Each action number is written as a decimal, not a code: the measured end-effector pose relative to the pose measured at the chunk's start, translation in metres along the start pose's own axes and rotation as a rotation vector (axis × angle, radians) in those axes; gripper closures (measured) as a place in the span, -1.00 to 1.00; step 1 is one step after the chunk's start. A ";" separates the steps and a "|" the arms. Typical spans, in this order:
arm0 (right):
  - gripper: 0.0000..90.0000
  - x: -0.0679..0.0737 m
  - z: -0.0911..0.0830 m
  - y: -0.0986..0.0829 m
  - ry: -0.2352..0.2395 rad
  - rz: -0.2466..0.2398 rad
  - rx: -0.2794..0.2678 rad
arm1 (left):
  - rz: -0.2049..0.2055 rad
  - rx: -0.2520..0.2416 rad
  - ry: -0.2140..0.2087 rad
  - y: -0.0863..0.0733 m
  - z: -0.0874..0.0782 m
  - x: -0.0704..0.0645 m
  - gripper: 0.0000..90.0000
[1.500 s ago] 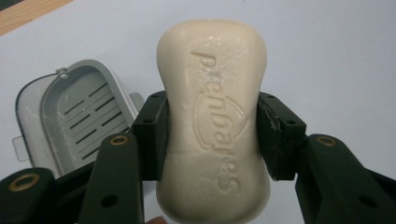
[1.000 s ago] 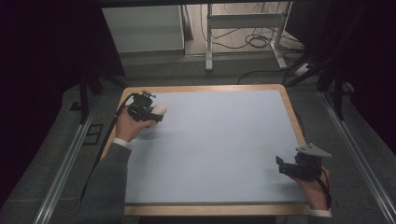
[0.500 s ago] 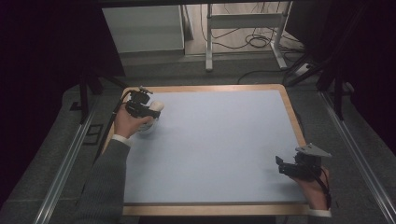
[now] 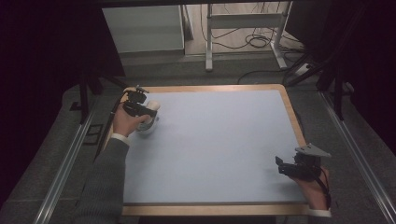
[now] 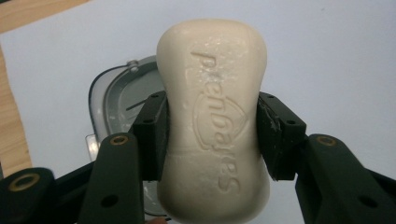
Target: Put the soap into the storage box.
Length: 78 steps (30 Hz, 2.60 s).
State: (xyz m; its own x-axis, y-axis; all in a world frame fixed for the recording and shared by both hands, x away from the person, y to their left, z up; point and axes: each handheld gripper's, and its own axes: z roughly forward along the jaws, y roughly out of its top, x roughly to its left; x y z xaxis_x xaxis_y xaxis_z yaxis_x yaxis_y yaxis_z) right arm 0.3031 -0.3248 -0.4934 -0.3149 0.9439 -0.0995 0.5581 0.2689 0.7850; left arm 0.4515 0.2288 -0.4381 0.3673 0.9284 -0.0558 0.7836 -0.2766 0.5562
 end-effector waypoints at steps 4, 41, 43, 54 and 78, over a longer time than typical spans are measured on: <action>-0.82 0.000 0.000 0.000 0.001 0.000 0.001 | -0.021 0.016 0.007 -0.004 0.007 0.007 0.10; -0.82 0.000 0.001 -0.001 -0.006 -0.010 0.014 | -0.053 0.014 -0.015 -0.013 0.019 0.015 -0.19; -0.82 0.000 0.001 -0.001 -0.006 -0.010 0.014 | -0.045 0.002 -0.013 -0.014 0.016 0.012 -0.22; -0.82 0.001 0.002 -0.001 -0.006 -0.013 0.014 | 0.026 -0.095 -0.062 -0.022 -0.009 -0.011 -0.31; -0.82 0.002 0.000 -0.001 -0.005 -0.015 0.004 | 0.169 -0.117 -0.241 -0.102 0.006 -0.071 -0.40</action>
State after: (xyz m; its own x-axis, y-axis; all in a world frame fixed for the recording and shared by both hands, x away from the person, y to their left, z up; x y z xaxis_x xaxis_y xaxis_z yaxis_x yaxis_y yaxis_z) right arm 0.3018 -0.3237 -0.4943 -0.3195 0.9407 -0.1143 0.5568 0.2840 0.7806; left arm 0.3486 0.1898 -0.4956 0.6070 0.7820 -0.1417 0.6433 -0.3789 0.6653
